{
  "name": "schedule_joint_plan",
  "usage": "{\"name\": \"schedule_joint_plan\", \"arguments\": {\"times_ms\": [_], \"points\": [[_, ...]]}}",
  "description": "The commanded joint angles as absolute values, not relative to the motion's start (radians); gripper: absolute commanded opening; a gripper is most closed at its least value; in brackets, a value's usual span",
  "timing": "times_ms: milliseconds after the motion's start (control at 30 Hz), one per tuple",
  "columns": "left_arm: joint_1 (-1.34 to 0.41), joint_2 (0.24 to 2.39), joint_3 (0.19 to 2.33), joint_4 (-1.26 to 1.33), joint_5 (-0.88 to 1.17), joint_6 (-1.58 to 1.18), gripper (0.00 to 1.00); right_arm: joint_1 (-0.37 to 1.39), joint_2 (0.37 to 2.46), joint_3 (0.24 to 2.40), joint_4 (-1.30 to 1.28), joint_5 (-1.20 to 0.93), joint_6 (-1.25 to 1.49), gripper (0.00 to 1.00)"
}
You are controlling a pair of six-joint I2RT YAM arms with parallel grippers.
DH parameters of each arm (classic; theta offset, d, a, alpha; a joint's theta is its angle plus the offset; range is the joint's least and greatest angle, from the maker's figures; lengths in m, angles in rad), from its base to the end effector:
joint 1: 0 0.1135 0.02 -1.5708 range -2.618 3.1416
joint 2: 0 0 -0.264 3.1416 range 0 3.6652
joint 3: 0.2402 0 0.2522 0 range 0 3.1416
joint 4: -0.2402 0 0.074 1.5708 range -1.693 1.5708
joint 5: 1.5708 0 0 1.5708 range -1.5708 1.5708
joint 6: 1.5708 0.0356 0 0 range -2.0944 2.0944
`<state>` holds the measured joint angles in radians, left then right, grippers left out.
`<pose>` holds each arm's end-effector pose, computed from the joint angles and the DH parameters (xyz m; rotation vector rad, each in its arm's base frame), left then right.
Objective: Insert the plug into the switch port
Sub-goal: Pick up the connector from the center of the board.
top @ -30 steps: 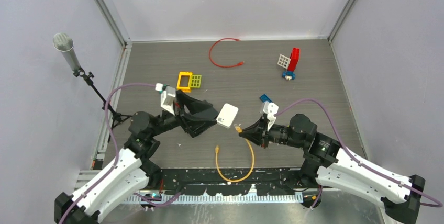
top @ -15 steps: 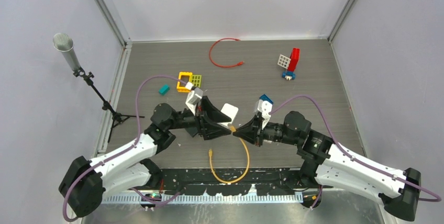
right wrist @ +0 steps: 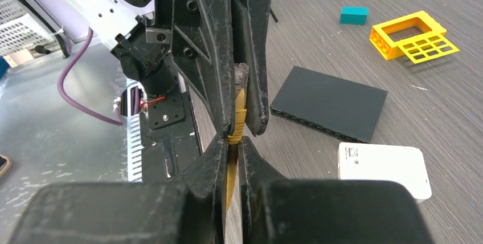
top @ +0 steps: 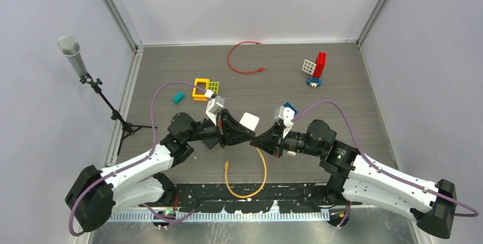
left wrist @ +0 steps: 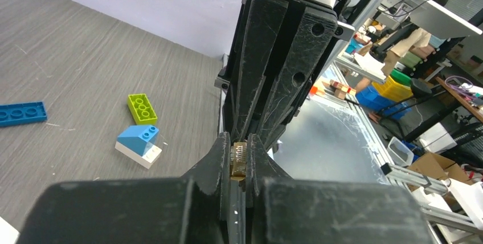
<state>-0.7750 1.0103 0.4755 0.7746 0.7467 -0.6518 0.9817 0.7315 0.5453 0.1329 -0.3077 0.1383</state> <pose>0.1390 -0.1700 0.2877 0.8115 1.4028 -1.6384 0.0928 0.1583 0.2977 -0.9356 1.4672 1.0932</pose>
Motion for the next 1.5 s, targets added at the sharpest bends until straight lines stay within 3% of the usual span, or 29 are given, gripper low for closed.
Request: {"name": "schedule_joint_plan", "arguments": {"times_ms": [0,67,100,200,367,600,833,1200,1467], "points": [[-0.784,1.011,0.519,0.792,0.748,-0.632,0.00,0.980,0.723,0.555,0.202,-0.275,0.133,0.07],[-0.785,0.999,0.526,0.719,0.698,-0.612,0.00,0.980,0.710,0.544,0.198,-0.177,0.125,0.35],[-0.785,0.986,0.534,0.660,0.655,-0.598,0.00,0.980,0.695,0.536,0.198,-0.125,0.120,0.44],[-0.785,0.966,0.554,0.508,0.487,-0.575,0.00,0.980,0.646,0.461,0.287,-0.039,0.033,0.59],[-0.784,0.985,0.544,0.448,0.248,-0.600,0.00,0.981,0.659,0.197,0.753,-0.004,-0.128,0.70],[-0.784,1.079,0.516,0.545,0.194,-0.673,0.00,0.982,0.878,0.158,0.966,-0.030,-0.175,0.65],[-0.784,1.118,0.506,0.608,0.199,-0.718,0.00,0.983,1.065,0.151,1.195,-0.041,-0.213,0.55],[-0.785,1.101,0.498,0.607,0.207,-0.724,0.00,0.985,1.221,0.180,1.337,-0.029,-0.231,0.29],[-0.784,1.099,0.493,0.606,0.205,-0.724,0.00,0.985,1.224,0.187,1.337,-0.030,-0.219,0.29]]}}
